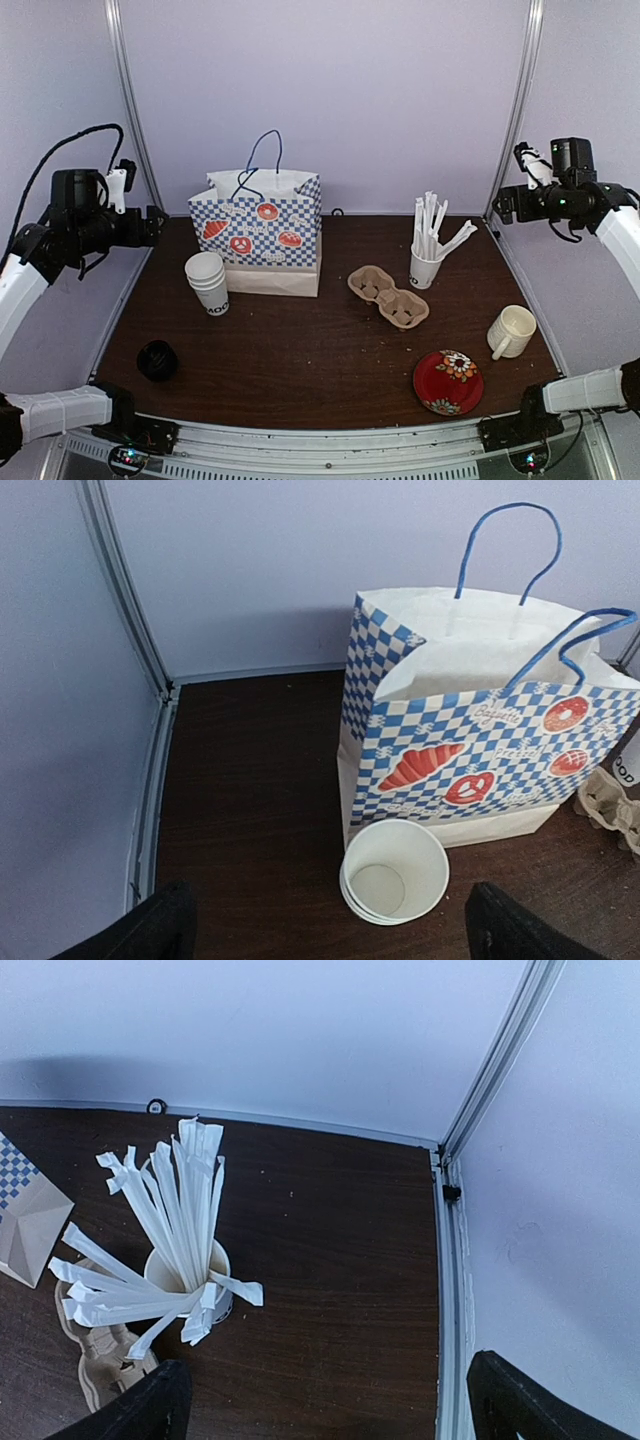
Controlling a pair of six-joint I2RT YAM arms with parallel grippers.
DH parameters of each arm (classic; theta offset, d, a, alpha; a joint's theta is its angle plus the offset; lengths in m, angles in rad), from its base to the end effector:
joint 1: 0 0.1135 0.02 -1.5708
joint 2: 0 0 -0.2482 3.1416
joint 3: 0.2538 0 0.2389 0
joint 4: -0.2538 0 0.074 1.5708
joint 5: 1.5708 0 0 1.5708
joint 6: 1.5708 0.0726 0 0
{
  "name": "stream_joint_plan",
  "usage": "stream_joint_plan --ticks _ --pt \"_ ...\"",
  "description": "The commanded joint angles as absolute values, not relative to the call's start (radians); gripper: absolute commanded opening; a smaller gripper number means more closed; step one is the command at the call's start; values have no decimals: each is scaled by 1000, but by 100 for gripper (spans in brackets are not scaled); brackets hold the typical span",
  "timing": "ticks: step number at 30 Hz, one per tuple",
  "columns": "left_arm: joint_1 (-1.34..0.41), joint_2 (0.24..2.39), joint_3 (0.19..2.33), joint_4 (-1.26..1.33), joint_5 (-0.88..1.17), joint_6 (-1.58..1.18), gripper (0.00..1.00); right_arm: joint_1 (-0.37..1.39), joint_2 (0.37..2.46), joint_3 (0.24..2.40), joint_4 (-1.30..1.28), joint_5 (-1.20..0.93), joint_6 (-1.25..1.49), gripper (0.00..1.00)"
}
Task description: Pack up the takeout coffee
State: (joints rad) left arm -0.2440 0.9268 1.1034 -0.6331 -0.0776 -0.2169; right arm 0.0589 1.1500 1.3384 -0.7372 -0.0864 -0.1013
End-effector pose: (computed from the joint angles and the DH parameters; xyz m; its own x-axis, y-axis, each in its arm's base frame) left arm 0.2143 -0.0476 0.3471 -0.4550 -0.1078 -0.8839 0.0772 0.9841 -0.1598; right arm 0.2586 0.0215 0.3659 -0.5047 -0.1307 -0.8533 -0.1841 0.9820 -0.0415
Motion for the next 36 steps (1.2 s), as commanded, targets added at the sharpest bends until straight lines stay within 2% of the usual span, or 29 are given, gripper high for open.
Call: stream_joint_plan --ticks 1,4,6,9,12,17,26,32,36 --pt "-249 893 1117 -585 88 -138 92 51 1147 1296 -732 -147 -127 99" --pt "-249 1011 1263 -752 119 -129 69 51 1149 1222 -704 -251 -203 99" --pt "-249 1074 1320 -834 159 -124 59 51 1147 1140 -663 -336 -254 99" --pt "-251 1078 1300 -821 222 -130 57 51 1154 1003 -575 -477 -290 97" --pt "-261 1096 1289 -829 266 -129 54 50 1173 970 -567 -595 -325 95" --pt "-355 1174 1305 -890 189 -98 42 51 1179 967 -562 -624 -314 94" --pt "-477 1368 1345 -987 24 -57 45 50 1164 964 -571 -608 -324 94" --pt "-478 1465 1390 -994 17 -51 34 51 1155 953 -569 -606 -328 94" --pt "-478 1513 1414 -996 15 -51 32 51 1158 953 -564 -607 -327 94"
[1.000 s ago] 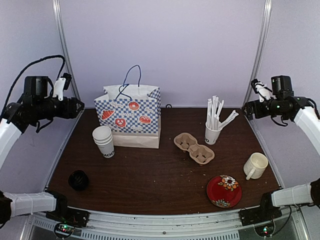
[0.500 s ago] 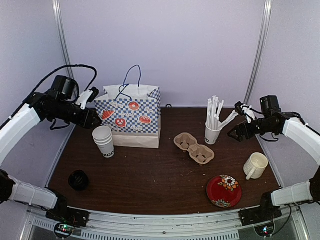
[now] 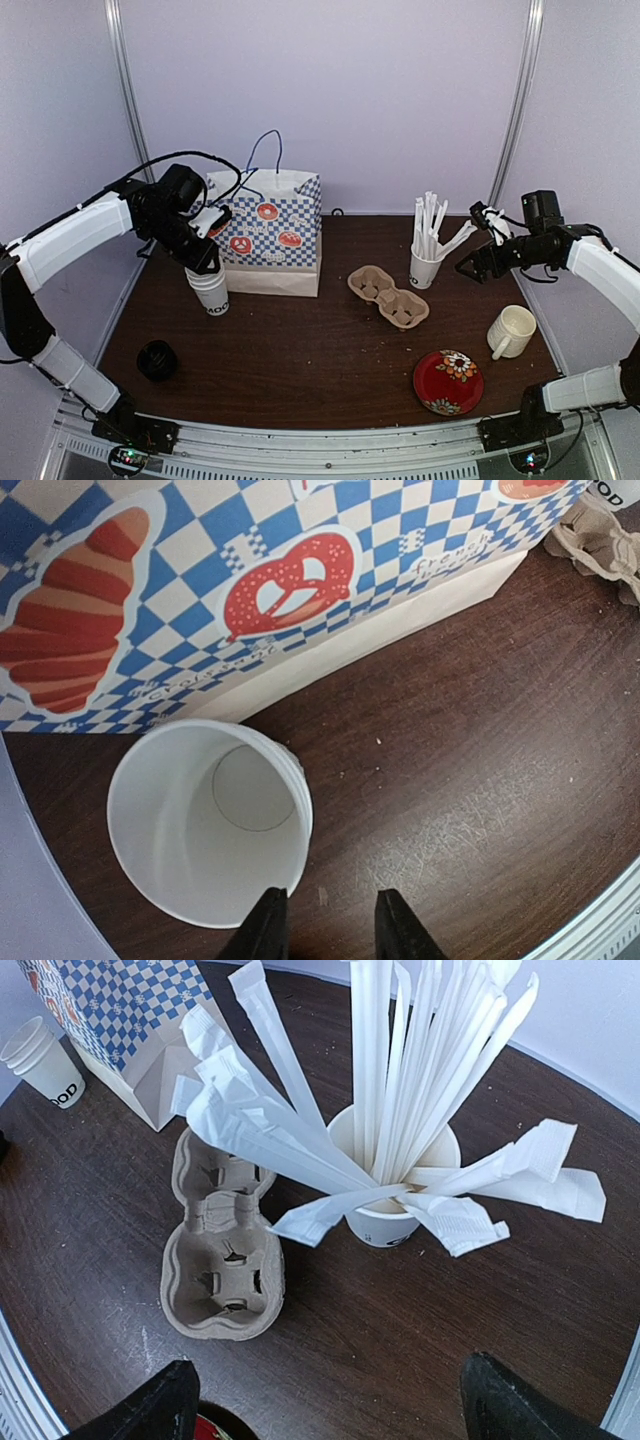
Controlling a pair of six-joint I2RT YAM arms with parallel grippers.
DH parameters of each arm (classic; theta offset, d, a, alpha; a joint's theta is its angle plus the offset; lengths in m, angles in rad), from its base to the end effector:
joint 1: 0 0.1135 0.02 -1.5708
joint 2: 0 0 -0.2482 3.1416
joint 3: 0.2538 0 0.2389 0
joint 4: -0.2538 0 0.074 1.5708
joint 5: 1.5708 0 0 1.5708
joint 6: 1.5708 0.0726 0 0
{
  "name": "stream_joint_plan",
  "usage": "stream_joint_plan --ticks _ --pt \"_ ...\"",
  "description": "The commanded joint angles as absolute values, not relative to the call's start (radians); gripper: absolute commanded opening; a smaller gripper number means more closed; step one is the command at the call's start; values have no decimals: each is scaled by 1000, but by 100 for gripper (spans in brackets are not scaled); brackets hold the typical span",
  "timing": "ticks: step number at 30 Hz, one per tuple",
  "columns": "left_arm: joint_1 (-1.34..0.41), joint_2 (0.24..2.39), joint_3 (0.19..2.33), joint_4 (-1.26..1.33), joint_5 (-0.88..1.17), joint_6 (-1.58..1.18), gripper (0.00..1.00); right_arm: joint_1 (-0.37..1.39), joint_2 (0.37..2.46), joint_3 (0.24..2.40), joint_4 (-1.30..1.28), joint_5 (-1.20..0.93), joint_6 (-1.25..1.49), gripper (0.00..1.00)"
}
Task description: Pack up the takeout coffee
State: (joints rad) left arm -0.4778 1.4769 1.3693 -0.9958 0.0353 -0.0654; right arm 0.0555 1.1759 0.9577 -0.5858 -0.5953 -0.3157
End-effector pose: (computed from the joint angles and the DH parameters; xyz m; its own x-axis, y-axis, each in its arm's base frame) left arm 0.2644 -0.1398 0.2646 -0.8220 0.3521 -0.4475 0.4209 0.9051 -0.0609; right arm 0.2537 0.0549 0.2545 -0.5486 -0.2879 -0.7849 -0.6362 0.7529 0.1684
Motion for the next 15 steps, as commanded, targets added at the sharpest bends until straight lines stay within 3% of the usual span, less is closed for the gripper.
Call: stream_joint_plan --ticks 1,8,13,15 --pt "-478 1521 1421 -996 15 -49 32 51 1158 951 -562 -607 -325 94" --pt "-478 1590 1454 -996 -52 -37 39 51 1159 948 -559 -603 -327 94" --pt "-478 1637 1465 -996 -93 -29 34 50 1155 943 -557 -595 -329 94" --pt "-479 1652 1471 -996 -98 -26 25 51 1155 942 -556 -592 -330 94"
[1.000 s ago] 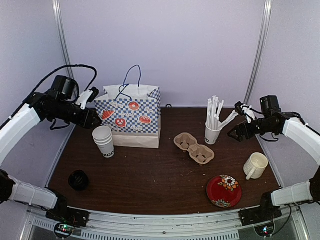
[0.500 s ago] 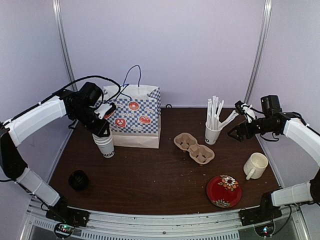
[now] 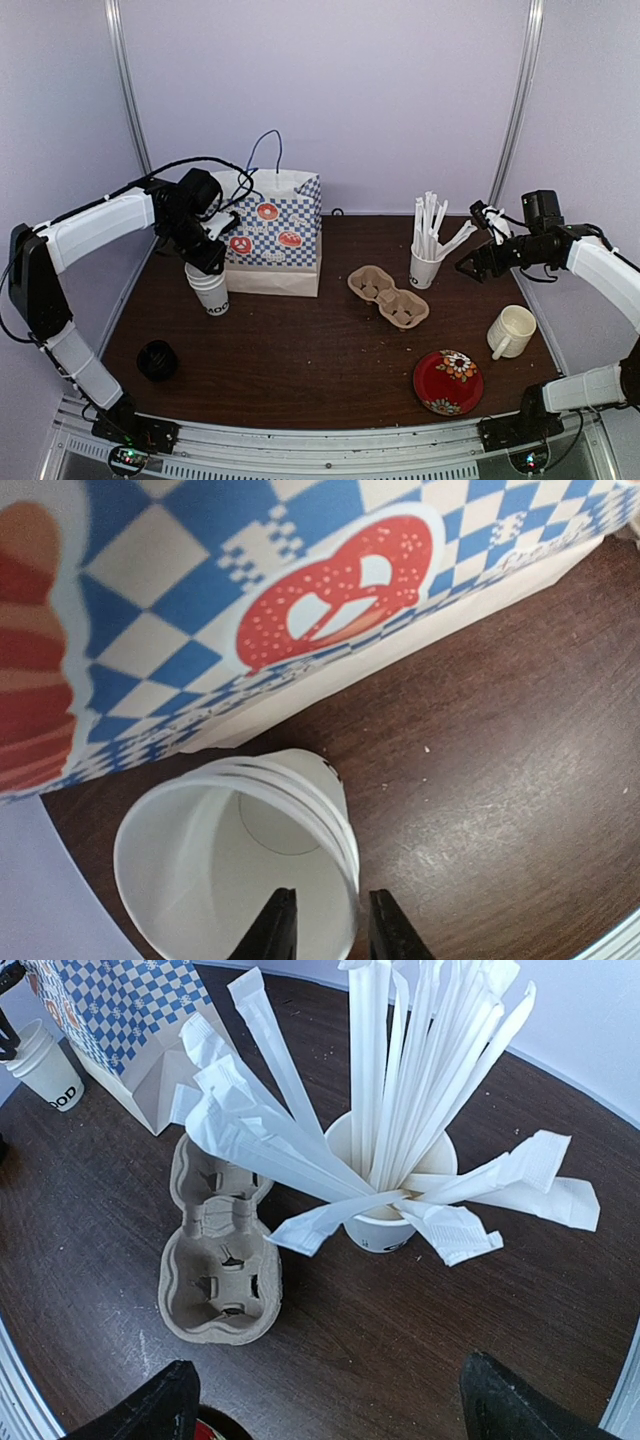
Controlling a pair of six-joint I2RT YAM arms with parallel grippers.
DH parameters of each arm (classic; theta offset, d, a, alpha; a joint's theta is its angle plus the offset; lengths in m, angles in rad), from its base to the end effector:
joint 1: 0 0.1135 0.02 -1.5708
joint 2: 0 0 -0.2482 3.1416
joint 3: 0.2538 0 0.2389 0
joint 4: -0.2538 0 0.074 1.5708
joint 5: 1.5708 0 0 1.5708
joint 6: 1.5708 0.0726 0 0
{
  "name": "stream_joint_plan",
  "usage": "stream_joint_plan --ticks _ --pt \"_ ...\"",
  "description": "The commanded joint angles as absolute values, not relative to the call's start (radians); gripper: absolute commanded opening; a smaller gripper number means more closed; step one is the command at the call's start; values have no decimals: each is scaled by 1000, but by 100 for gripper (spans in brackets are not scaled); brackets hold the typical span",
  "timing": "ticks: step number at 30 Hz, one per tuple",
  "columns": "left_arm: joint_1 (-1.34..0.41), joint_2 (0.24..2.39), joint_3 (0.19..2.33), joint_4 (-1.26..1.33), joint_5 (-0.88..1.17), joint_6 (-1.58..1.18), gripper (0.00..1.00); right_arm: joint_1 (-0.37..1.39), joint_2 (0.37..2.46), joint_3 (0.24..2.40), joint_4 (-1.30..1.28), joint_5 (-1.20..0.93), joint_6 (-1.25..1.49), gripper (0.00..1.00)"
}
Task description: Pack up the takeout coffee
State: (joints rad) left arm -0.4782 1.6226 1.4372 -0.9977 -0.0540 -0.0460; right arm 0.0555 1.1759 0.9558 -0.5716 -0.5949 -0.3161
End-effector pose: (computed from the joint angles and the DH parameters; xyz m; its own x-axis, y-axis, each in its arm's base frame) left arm 0.2917 -0.1468 0.2421 -0.8414 0.3844 -0.3800 0.4031 0.9146 0.0325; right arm 0.2549 0.0549 0.2552 -0.5388 -0.2878 -0.7918 -0.6382 0.7529 0.1606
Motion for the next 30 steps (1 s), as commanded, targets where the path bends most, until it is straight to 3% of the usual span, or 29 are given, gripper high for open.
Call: stream_joint_plan --ticks 1,16,24,30 --pt "-478 1657 1474 -997 -101 -25 21 51 1154 942 -555 -590 -331 94" --pt "-478 1645 1479 -1026 -138 -27 0 51 1167 936 -549 -589 -332 94" --pt "-477 1622 1450 -1044 -426 -10 0 51 1172 935 -547 -593 -330 94" --pt "-477 1620 1448 -1033 -487 -11 0 51 1172 940 -553 -605 -322 93"
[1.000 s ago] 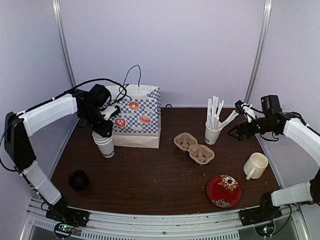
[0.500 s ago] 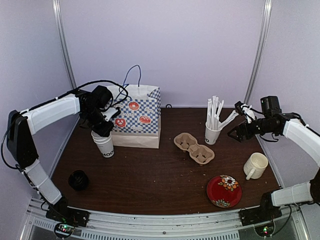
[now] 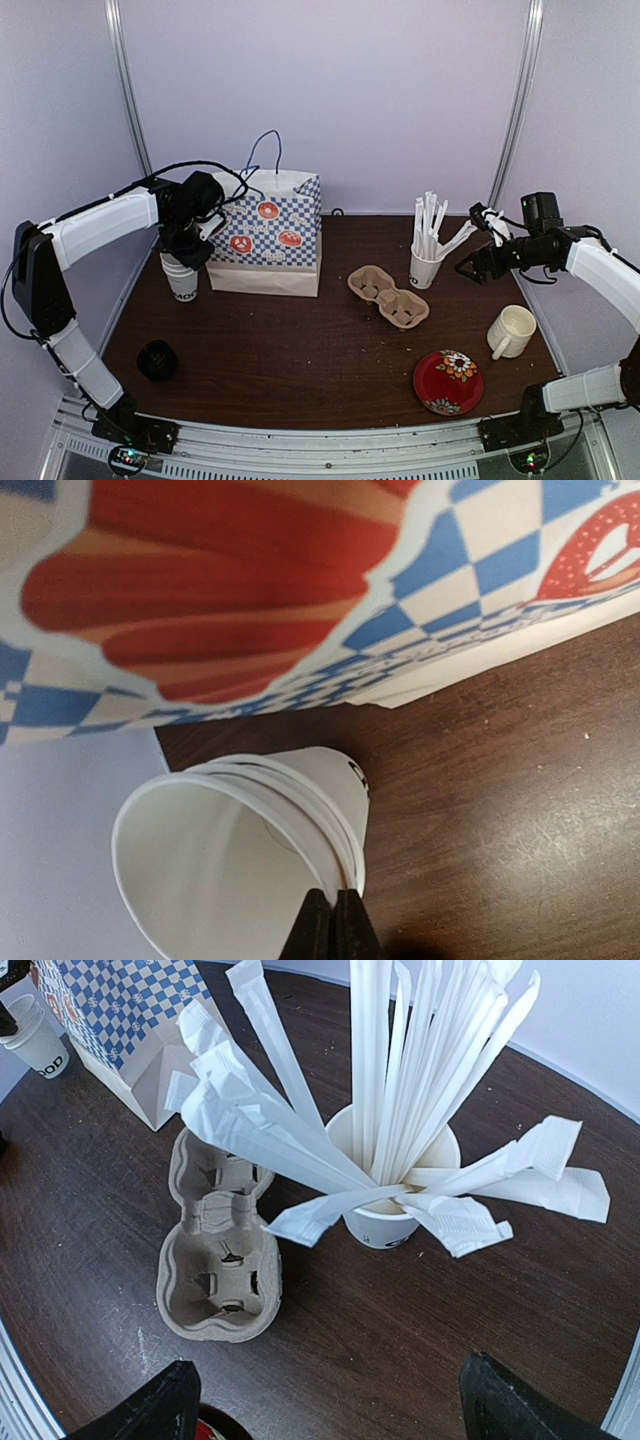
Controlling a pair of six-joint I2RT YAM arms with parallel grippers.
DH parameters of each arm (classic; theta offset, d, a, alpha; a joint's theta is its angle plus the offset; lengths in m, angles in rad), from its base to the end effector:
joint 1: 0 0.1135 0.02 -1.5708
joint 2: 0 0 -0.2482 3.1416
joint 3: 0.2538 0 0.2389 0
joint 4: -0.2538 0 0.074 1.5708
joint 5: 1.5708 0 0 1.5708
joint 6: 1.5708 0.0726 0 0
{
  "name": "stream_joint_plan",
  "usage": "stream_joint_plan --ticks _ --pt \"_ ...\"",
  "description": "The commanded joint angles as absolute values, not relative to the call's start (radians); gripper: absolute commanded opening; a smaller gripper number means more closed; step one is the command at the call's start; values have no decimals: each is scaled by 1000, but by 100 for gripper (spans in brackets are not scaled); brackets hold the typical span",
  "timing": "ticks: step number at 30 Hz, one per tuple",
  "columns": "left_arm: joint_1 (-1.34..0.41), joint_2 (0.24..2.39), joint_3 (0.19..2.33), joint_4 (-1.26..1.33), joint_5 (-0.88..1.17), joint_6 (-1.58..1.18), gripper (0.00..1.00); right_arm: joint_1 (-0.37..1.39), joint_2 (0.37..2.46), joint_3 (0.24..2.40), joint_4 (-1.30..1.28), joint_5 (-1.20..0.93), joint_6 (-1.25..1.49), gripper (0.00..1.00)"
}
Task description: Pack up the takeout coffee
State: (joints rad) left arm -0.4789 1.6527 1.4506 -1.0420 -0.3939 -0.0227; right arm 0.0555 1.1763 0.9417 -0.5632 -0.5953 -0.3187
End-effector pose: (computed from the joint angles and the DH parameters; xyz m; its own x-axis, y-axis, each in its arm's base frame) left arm 0.3005 -0.1246 0.2396 -0.8475 0.4164 -0.3291 0.2971 0.8860 0.3561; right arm 0.2545 0.0549 0.2512 -0.5418 -0.2899 -0.7889 -0.6388 0.7520 0.1624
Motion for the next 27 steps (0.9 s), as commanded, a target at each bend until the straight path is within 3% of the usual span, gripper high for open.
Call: stream_joint_plan --ticks 1,6,8,11,13,15,17,19,21,27 --pt "-477 1615 1449 -1033 -483 -12 0 51 1171 940 -552 -608 -320 93" --pt "-462 1594 1441 -1045 -477 -17 0 51 1167 942 -560 -631 -311 93" --pt "-412 1566 1433 -1036 -332 -37 0 51 1170 943 -559 -639 -307 93" --pt "-390 1534 1405 -1022 -401 -44 0 51 1175 945 -557 -645 -305 93" --pt "-337 1502 1400 -1023 -260 -61 0 51 1173 944 -558 -647 -305 93" --pt "-321 1475 1359 -988 -349 -67 0 51 1171 942 -557 -649 -305 93" --pt "-272 1467 1366 -1018 -238 -75 0 51 1170 942 -558 -648 -304 93" --pt "-258 1459 1355 -1016 -313 -120 0 51 1171 942 -557 -650 -300 93" --pt "-216 1453 1364 -1025 -187 -112 0 51 1171 942 -559 -652 -300 93" --pt "-219 1442 1389 -1044 -276 -91 0 51 1166 939 -555 -648 -301 92"
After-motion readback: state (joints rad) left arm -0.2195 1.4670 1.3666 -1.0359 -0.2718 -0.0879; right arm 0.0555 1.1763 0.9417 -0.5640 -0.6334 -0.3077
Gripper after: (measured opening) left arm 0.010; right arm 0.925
